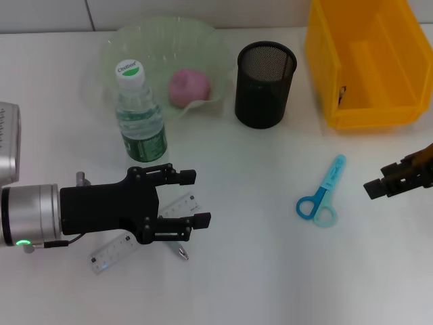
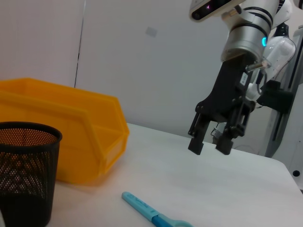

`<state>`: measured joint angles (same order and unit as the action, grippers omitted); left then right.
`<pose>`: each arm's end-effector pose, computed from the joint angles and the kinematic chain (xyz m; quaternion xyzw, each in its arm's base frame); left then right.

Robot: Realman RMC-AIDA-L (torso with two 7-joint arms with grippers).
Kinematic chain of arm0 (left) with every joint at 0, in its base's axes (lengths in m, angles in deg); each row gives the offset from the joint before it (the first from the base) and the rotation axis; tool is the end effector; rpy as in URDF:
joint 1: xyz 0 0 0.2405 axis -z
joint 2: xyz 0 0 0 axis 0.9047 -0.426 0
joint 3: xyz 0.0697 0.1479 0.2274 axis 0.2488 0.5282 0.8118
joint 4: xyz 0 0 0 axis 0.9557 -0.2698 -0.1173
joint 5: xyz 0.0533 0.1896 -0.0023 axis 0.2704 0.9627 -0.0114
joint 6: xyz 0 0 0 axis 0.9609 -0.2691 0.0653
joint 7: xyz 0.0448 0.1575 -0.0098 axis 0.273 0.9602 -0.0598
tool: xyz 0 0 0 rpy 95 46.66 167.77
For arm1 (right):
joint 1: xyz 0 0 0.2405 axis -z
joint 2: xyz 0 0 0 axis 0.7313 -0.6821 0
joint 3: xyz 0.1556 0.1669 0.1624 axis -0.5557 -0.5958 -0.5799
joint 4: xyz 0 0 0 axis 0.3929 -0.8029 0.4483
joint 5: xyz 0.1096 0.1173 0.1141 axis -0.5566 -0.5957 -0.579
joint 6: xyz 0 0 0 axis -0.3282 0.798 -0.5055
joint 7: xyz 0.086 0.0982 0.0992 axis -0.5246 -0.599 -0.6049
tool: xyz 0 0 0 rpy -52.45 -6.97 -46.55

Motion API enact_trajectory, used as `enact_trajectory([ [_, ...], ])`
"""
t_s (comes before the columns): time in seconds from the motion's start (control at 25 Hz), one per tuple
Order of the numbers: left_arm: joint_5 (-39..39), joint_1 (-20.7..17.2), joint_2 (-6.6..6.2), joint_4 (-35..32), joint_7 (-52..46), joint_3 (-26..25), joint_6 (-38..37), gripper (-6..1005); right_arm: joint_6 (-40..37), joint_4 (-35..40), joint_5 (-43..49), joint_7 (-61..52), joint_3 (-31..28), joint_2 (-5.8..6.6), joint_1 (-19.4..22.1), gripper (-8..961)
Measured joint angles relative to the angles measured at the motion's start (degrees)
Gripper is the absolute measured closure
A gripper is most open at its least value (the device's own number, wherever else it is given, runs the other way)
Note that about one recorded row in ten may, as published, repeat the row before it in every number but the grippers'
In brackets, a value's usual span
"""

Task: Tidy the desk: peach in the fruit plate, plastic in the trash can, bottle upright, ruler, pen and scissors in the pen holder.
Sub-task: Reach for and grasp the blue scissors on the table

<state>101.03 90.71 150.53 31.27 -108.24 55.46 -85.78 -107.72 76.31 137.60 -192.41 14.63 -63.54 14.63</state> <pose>-0.2733 0.2869 -0.0625 -0.9508 -0.1382 -0.2701 0.0627 0.2467 0.3251 0.0390 -0.9001 0.4232 -0.0548 0.0879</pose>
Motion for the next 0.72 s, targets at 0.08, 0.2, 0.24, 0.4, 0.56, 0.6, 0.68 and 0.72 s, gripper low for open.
enact_trajectory([
  [0.08,0.02,0.05,0.03,-0.03,-0.11,0.00,0.04,190,0.48,-0.12,1.41,-0.85,0.51,-0.04,-0.70,301],
  [0.2,0.03,0.00,-0.01,-0.11,-0.12,-0.05,0.06,190,2.34,-0.30,5.23,-3.52,1.67,-0.52,-2.83,300],
  [0.24,0.03,0.00,-0.01,-0.11,-0.12,-0.05,0.06,190,3.45,-0.35,6.45,-4.62,2.33,-0.71,-3.45,300],
  [0.4,0.03,0.00,-0.03,-0.12,-0.13,-0.05,0.06,190,7.78,-1.83,10.94,-10.15,7.98,-0.83,-5.54,300],
  [0.56,-0.06,0.05,-0.03,-0.31,-0.16,-0.22,0.11,190,9.60,-2.90,11.89,-12.56,11.00,-0.88,-6.52,300],
  [0.6,-0.10,0.05,-0.03,-0.32,-0.16,-0.23,0.12,191,10.08,-3.19,11.97,-13.00,11.75,-0.89,-6.73,300],
  [0.68,-0.15,0.06,-0.03,-0.36,-0.16,-0.23,0.14,191,10.72,-3.85,12.04,-13.53,13.13,-0.90,-7.18,300],
  [0.72,-0.16,0.06,-0.04,-0.46,-0.16,-0.23,0.14,191,11.03,-4.74,12.11,-13.62,14.04,-0.91,-7.81,300],
])
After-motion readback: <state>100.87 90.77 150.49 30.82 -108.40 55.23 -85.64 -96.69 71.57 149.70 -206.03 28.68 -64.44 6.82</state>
